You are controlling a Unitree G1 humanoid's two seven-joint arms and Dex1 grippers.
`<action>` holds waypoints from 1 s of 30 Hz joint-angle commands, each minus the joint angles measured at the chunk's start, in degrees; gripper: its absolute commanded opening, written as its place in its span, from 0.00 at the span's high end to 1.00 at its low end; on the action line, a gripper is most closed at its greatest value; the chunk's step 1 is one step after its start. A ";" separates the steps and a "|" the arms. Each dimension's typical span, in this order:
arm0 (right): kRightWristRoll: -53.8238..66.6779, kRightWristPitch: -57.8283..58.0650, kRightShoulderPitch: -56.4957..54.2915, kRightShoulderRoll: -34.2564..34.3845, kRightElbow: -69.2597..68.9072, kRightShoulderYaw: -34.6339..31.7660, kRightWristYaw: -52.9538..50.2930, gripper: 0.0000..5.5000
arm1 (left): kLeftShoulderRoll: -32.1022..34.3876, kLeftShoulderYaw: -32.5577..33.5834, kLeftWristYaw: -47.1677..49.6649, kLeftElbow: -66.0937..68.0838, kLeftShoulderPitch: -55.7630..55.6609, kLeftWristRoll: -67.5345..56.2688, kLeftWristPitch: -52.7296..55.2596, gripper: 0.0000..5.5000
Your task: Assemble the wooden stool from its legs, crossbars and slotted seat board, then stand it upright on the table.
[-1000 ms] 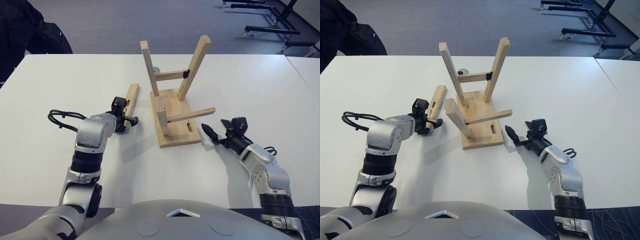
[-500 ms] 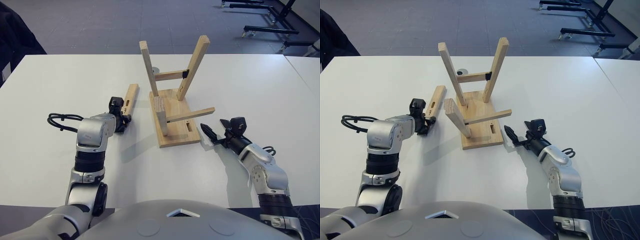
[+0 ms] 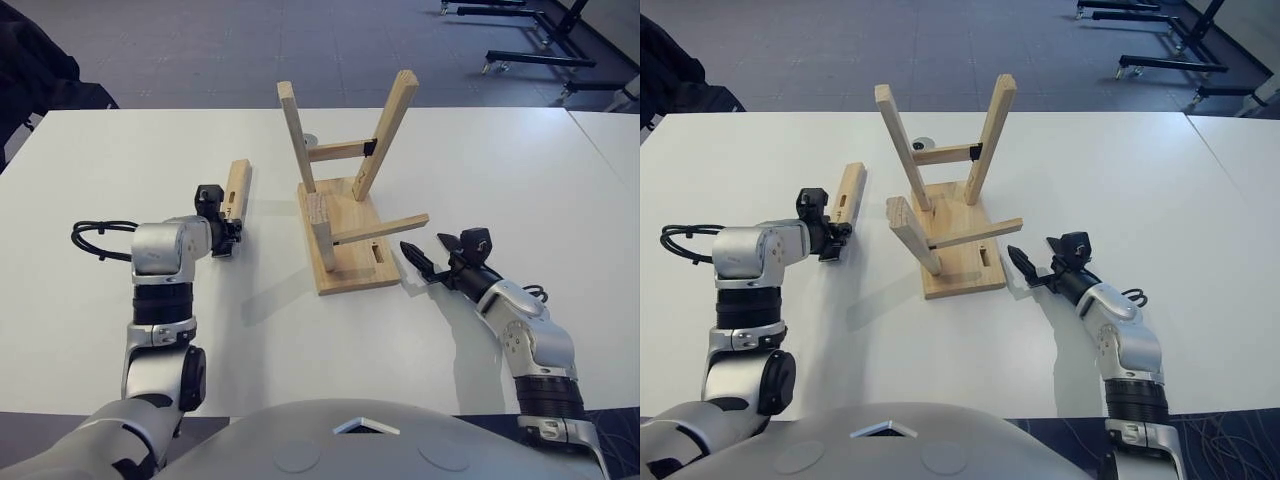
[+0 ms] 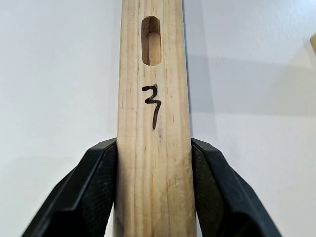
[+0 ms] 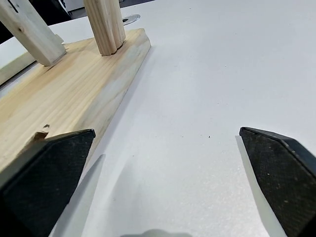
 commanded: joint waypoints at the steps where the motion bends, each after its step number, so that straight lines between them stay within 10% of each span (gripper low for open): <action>1: 1.51 5.14 -3.96 -6.13 7.59 -6.64 -0.44 0.02 | 9.55 5.39 -3.65 7.31 -20.80 -1.88 -16.59 0.63; 9: 16.71 18.75 -54.99 -26.32 28.56 -18.57 10.40 0.02 | 15.83 12.53 -30.04 13.11 -50.87 -24.22 -28.77 0.63; 14: 26.00 26.55 -83.48 -23.24 38.43 -19.04 23.06 0.02 | 11.80 15.59 -41.26 17.02 -49.32 -38.98 -23.23 0.63; 30: 32.95 39.21 -86.31 -7.03 30.49 -14.66 27.75 0.02 | 10.18 -1.28 -54.93 9.62 -36.57 -41.47 -20.80 0.63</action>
